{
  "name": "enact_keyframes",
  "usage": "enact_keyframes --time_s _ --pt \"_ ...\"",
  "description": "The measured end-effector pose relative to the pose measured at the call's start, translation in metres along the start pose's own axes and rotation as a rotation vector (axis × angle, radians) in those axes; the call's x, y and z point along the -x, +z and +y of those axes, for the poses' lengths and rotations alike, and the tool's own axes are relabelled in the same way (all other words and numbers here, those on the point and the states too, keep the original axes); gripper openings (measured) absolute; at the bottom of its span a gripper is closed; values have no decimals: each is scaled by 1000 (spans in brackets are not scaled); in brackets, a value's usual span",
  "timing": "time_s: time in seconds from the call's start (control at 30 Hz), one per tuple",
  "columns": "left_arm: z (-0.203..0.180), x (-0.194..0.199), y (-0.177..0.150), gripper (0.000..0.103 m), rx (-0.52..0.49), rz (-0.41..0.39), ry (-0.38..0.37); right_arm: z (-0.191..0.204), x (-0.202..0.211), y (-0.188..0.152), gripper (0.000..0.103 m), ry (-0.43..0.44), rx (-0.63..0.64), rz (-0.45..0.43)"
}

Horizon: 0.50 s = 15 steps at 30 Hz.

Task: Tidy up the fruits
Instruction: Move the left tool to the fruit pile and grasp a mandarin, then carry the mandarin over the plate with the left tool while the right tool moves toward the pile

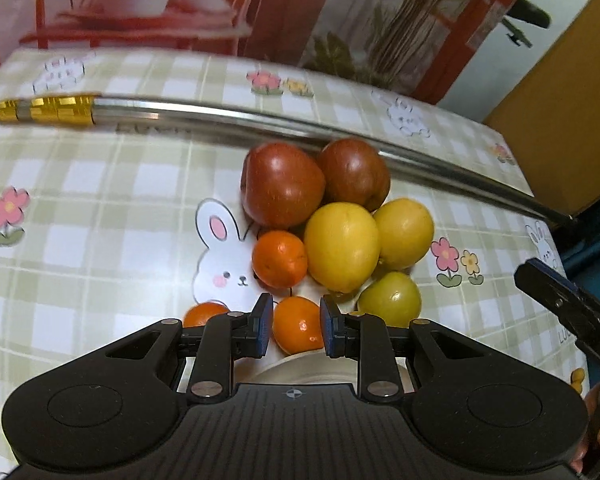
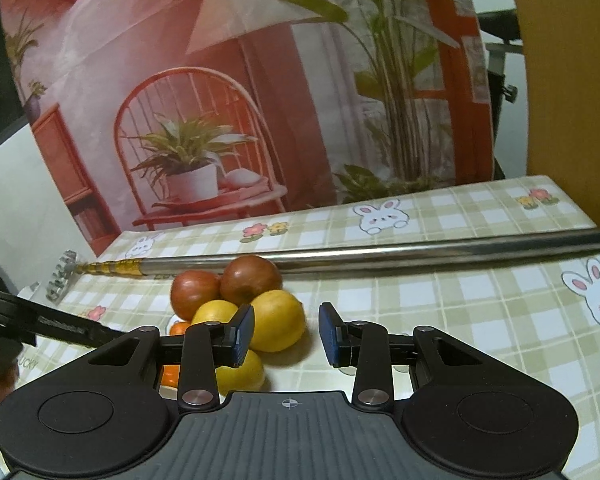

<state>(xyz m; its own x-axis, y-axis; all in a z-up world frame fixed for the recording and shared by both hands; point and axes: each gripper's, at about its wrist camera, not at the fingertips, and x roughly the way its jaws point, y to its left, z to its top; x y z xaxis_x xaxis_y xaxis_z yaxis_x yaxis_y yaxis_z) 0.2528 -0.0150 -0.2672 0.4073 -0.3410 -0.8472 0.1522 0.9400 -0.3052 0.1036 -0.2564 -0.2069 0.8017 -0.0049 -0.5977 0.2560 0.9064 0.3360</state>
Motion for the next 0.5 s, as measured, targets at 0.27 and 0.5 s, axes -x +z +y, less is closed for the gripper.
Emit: enact_keyframes --time_s 0.27,0.5 --pt "1 -17 4 31 35 26 -18 -17 -4 -7 35 -5 -42 10" --pt "-4 -26 3 38 37 55 -28 -23 -5 -11 35 1 -64 15"
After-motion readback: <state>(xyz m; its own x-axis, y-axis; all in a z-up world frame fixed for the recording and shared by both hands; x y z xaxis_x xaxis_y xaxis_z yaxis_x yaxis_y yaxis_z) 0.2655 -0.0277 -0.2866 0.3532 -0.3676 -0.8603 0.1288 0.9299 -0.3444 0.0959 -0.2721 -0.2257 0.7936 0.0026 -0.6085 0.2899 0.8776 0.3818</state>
